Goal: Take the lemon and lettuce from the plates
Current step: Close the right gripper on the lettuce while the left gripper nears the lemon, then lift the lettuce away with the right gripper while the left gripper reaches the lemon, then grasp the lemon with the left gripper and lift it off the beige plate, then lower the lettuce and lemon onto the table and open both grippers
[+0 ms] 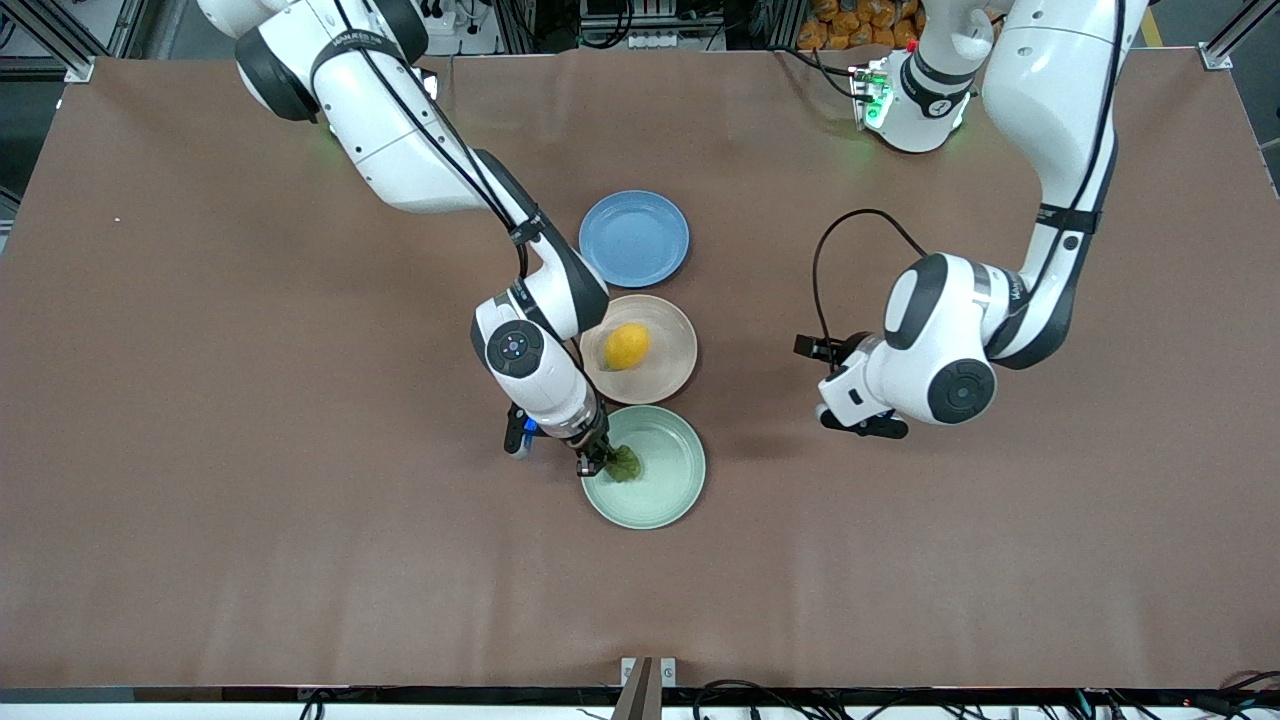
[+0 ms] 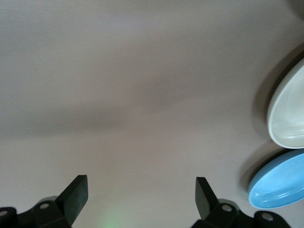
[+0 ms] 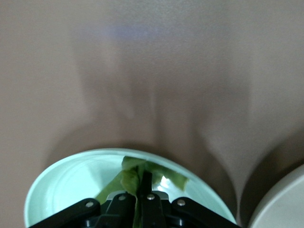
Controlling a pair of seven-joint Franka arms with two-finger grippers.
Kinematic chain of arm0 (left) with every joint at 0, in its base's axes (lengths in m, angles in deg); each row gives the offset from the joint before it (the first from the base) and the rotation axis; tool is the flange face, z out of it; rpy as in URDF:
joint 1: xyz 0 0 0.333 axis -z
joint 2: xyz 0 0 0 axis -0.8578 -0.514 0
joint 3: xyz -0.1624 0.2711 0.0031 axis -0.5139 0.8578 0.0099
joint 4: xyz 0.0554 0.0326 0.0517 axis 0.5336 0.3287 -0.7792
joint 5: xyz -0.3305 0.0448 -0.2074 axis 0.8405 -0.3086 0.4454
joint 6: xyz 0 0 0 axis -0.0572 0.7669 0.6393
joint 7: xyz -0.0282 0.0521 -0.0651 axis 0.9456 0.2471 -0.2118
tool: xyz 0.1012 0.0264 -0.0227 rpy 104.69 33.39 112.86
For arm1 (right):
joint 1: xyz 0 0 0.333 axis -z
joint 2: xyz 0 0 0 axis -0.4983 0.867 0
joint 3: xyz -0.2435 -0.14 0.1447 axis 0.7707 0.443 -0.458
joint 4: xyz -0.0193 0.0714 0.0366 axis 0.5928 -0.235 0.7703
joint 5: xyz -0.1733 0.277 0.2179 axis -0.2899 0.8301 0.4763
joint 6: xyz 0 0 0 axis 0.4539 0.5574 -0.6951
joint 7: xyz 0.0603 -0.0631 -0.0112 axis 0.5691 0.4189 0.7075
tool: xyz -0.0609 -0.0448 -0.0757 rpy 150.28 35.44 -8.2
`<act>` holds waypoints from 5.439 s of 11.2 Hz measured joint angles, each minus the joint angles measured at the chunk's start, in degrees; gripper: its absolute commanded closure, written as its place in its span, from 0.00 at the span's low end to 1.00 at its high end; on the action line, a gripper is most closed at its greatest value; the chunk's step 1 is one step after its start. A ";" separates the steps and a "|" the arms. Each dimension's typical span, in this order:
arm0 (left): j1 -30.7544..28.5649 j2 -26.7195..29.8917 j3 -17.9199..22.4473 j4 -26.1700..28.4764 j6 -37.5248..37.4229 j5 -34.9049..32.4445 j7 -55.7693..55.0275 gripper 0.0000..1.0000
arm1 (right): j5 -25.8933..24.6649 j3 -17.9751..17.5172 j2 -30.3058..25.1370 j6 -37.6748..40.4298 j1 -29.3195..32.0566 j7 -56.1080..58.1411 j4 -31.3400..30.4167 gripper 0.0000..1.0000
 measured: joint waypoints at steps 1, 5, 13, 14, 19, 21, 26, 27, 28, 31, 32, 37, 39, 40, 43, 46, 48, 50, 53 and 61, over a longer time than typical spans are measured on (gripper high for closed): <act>1.14 0.00 -0.04 -0.03 0.63 0.98 -1.64 0.00 | -0.02 0.01 -0.27 1.70 0.21 0.26 0.61 1.00; 4.50 -0.01 -0.10 -0.07 2.11 3.90 -7.70 0.00 | -0.01 0.00 -3.39 10.52 1.73 4.11 2.25 1.00; 11.62 -2.08 -0.16 -3.40 6.89 6.58 -18.30 0.00 | 9.48 -1.79 -25.77 34.72 15.71 36.00 -5.78 1.00; 13.03 -3.22 -0.17 -4.29 9.14 6.60 -19.95 0.00 | 9.60 -1.79 -28.65 38.23 17.35 39.80 -7.46 1.00; 21.40 -8.77 0.05 -5.40 16.59 6.61 -23.22 0.00 | 9.43 1.71 -38.82 46.98 23.65 62.68 -18.32 1.00; 24.19 -10.00 0.20 -5.53 21.14 6.61 -25.17 0.00 | 7.65 4.50 -41.11 47.36 24.91 70.18 -21.39 1.00; 26.73 -10.58 0.54 -5.92 27.31 6.61 -28.32 0.00 | 6.26 10.77 -42.20 47.60 27.80 77.92 -22.77 1.00; 26.81 -11.16 0.57 -5.92 29.06 6.61 -28.32 0.00 | 6.26 10.89 -42.20 46.73 27.92 77.93 -23.28 1.00; 27.06 -12.05 0.56 -5.92 31.16 6.61 -28.32 0.00 | 6.26 10.92 -42.20 44.30 27.95 77.93 -24.87 1.00; 27.63 -14.22 0.65 -5.99 34.76 6.61 -28.33 0.00 | 4.61 10.92 -42.10 32.87 27.95 82.10 -34.51 1.00; 27.68 -14.30 0.66 -6.04 34.87 6.61 -28.52 0.54 | 2.17 10.93 -42.05 29.16 27.96 82.96 -37.95 1.00; 27.92 -14.30 0.91 -6.57 35.30 6.32 -32.60 1.00 | 0.57 10.77 -42.07 25.13 27.94 83.80 -41.51 1.00; 28.02 -14.29 1.01 -6.80 35.41 6.21 -32.67 1.00 | 0.56 10.72 -42.03 24.53 27.92 83.80 -41.99 1.00; 28.02 -14.05 1.19 -7.19 35.54 6.21 -33.22 1.00 | 0.56 10.69 -41.95 22.92 27.81 83.80 -42.84 1.00; 27.93 -9.30 4.03 -8.62 27.95 6.20 -34.89 1.00 | -0.06 10.35 -41.15 14.88 27.05 83.93 -47.98 1.00; 24.23 -2.34 7.89 -8.57 14.62 3.73 -35.00 1.00 | -5.89 10.18 -40.27 12.20 26.02 84.09 -49.56 1.00; 18.69 -0.80 8.08 -8.36 8.21 0.55 -34.55 1.00 | -7.36 10.14 -39.29 8.62 25.80 84.10 -50.92 1.00; 14.07 -0.55 8.12 -8.21 0.75 -1.96 -29.51 1.00 | -7.54 10.11 -37.47 5.56 25.77 84.36 -51.29 1.00; 8.76 -0.99 8.09 -6.90 -4.07 -8.51 -22.15 1.00 | -7.64 9.94 -34.46 1.52 25.48 84.66 -51.36 0.73; -1.68 -7.43 8.08 -7.75 0.53 -12.29 -5.66 0.00 | -7.99 9.99 -33.86 11.16 24.95 91.61 -45.75 0.00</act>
